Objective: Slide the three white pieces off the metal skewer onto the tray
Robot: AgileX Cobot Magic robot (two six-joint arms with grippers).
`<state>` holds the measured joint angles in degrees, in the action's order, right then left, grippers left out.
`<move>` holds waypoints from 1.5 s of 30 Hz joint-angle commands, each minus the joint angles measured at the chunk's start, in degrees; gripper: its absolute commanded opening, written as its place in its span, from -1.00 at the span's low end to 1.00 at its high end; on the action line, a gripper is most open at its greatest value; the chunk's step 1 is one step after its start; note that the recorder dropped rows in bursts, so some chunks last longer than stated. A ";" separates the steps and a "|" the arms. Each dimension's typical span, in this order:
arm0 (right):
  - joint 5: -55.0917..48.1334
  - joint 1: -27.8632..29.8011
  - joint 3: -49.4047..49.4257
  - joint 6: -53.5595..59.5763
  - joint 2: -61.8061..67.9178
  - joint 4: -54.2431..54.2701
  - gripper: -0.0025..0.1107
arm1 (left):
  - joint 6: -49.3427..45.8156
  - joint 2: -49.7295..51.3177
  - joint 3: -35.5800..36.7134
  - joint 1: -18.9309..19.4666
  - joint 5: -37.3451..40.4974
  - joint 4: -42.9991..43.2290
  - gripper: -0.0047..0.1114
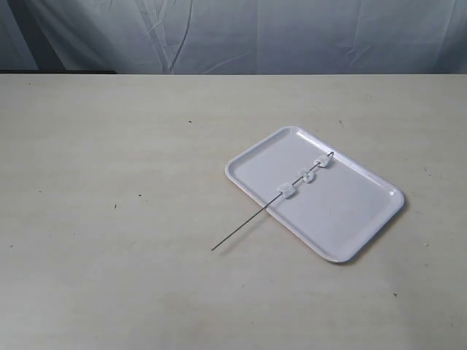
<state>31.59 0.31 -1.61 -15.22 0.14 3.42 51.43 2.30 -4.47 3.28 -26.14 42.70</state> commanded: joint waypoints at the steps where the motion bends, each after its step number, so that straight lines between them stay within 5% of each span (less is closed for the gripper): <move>1: -27.22 0.25 -4.79 -10.29 -0.14 -0.37 -0.97 | 14.65 8.43 -7.03 -2.00 1.45 20.74 -0.92; 11: -44.62 0.25 -12.97 -9.76 3.31 0.52 -0.97 | 44.99 44.53 -31.37 -5.81 -8.39 57.25 -0.92; 16: -53.29 0.25 -19.38 4.73 12.16 7.58 -0.97 | 50.35 62.42 -40.25 -8.09 -18.89 57.25 -0.84; 26: -65.37 0.25 -33.68 24.80 36.74 22.29 -0.97 | 48.38 84.63 -42.01 -19.26 -14.39 57.25 -0.27; 30: -69.87 0.25 -37.95 28.99 45.30 22.80 -0.95 | 46.00 91.02 -42.15 -23.09 -12.80 57.25 -0.22; 39: -72.32 0.25 -39.81 29.98 55.24 29.39 -0.32 | 38.45 101.60 -43.36 -33.94 2.52 57.25 -0.22; 45: -72.32 0.25 -39.81 29.98 56.13 31.72 -0.29 | 36.93 105.06 -45.69 -34.24 0.99 57.25 -0.08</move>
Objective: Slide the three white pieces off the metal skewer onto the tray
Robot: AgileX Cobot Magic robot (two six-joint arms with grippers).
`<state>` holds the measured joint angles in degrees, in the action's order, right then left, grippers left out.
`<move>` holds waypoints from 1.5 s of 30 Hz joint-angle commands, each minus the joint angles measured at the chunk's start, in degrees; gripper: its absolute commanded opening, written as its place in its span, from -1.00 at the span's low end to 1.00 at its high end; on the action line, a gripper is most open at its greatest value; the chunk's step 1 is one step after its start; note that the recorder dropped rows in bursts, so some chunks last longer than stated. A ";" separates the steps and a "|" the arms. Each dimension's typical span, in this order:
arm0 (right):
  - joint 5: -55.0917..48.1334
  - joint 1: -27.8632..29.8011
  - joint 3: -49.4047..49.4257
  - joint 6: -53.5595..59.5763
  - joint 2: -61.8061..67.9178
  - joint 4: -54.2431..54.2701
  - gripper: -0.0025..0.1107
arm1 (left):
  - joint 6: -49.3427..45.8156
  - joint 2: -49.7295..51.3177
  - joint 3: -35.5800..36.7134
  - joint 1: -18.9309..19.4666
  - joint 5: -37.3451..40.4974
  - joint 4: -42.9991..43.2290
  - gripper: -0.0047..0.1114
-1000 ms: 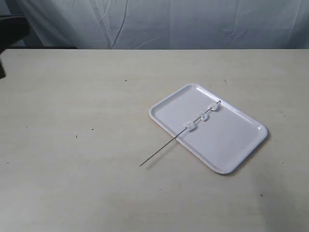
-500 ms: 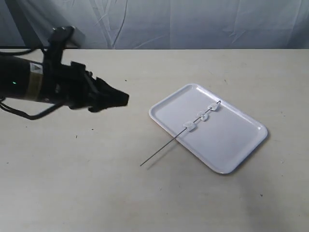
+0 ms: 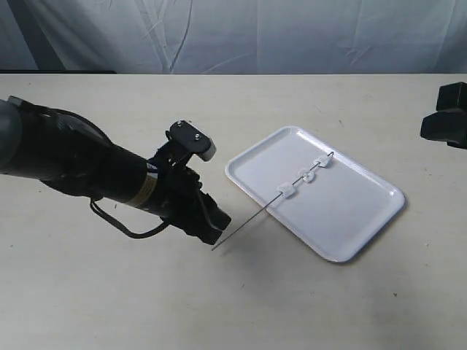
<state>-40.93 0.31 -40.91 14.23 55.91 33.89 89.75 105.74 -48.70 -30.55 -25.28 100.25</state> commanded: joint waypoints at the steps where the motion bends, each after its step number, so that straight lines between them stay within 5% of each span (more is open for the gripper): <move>1: 0.19 0.25 -0.51 0.53 0.36 1.45 -0.29 | -1.55 1.81 -1.54 -0.41 -0.85 -0.31 -0.04; 7: 0.30 0.25 -0.51 0.53 0.36 1.35 -0.29 | -1.55 2.21 -1.79 -0.66 -1.90 -0.31 -0.02; 17: -1.57 0.25 -0.51 0.17 0.36 2.26 -0.29 | -1.53 2.21 -3.14 -7.88 2.75 -0.31 -0.02; 45: -3.11 0.25 -0.51 0.17 0.36 2.77 -0.29 | -2.35 6.97 -4.92 -7.88 4.27 -0.31 -0.05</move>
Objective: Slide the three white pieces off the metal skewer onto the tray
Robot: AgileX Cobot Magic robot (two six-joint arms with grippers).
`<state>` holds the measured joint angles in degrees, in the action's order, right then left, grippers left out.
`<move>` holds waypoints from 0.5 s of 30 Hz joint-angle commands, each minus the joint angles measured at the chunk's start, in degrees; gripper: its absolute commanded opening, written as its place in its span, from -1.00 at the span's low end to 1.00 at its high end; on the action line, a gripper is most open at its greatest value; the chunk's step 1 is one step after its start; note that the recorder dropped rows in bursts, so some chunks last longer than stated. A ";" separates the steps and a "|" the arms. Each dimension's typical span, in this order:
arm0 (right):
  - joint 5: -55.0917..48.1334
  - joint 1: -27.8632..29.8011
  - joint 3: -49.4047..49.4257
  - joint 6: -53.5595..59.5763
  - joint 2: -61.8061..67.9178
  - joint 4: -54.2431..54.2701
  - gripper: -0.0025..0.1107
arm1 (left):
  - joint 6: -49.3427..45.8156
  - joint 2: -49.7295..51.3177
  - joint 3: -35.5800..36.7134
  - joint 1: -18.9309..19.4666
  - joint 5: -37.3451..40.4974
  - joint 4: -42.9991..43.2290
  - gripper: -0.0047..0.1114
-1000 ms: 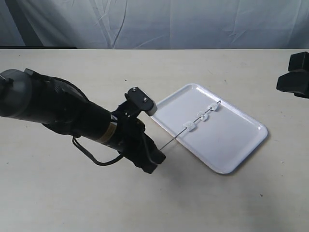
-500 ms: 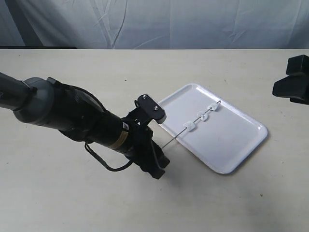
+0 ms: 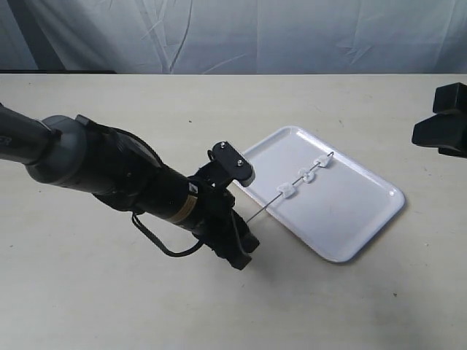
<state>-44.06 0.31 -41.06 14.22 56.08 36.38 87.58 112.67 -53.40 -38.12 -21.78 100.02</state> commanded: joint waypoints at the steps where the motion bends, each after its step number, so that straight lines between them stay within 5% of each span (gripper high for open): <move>1: 0.02 0.25 -0.36 0.18 0.20 0.28 -0.29 | -0.18 0.03 -0.22 -0.32 1.03 -0.08 -0.05; 3: 0.00 0.25 -0.36 0.30 0.20 0.28 -0.29 | -0.18 0.03 -0.22 -0.32 1.84 -0.08 -0.10; 8: -0.12 0.25 -0.36 0.30 0.20 0.28 -0.29 | -0.18 0.03 -0.22 -0.32 2.02 -0.08 -0.70; 15: -0.12 0.25 -0.36 0.30 0.20 0.28 -0.29 | -0.18 0.03 -0.22 -0.32 0.71 -0.08 -0.92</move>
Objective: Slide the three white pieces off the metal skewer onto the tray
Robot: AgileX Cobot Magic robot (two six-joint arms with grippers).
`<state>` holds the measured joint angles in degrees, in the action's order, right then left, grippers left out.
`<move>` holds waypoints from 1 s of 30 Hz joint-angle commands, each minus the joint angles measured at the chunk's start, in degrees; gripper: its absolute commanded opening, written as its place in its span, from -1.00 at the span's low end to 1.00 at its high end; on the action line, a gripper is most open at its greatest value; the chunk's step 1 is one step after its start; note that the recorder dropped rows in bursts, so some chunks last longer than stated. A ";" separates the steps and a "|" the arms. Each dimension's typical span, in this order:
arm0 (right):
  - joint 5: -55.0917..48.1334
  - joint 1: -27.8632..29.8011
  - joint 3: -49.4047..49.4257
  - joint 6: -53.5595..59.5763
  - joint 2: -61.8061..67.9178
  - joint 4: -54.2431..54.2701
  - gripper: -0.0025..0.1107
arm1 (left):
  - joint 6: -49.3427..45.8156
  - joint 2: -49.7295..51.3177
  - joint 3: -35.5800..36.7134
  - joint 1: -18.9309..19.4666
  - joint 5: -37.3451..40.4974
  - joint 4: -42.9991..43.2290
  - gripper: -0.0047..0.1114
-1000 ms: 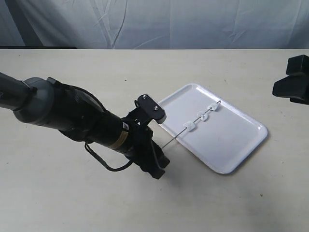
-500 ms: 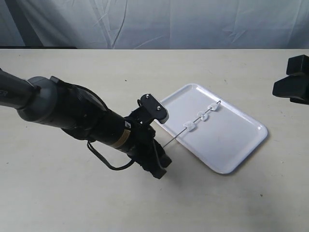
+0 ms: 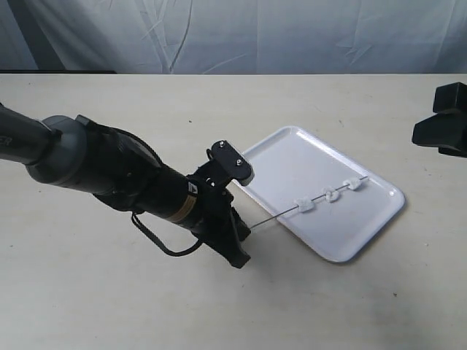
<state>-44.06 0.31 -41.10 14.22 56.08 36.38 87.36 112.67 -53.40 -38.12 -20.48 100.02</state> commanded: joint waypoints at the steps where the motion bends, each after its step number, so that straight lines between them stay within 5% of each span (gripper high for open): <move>1: -0.12 0.25 -0.32 0.30 0.20 0.28 -0.29 | 0.04 0.03 -0.22 -0.32 -0.70 -0.08 -0.92; 12: -1.05 0.25 -0.32 0.30 0.20 -1.43 -0.29 | 1.59 -1.49 -0.29 -0.12 0.09 -0.08 -0.92; 19: 0.13 0.25 -0.21 0.30 0.20 -1.30 -0.29 | 6.89 -6.33 -0.29 3.78 -4.52 -0.08 -0.92; 25: 3.40 0.25 2.51 3.75 1.55 9.46 -0.28 | 11.92 -10.24 0.83 7.28 -15.65 -0.08 -0.92; 30: 7.29 0.25 6.51 12.45 5.29 24.73 -0.20 | 13.09 -14.70 4.01 7.71 -17.26 -0.08 -0.92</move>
<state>-39.97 0.31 -36.55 21.59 59.42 52.80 99.49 100.89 -51.04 -30.64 -36.17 100.10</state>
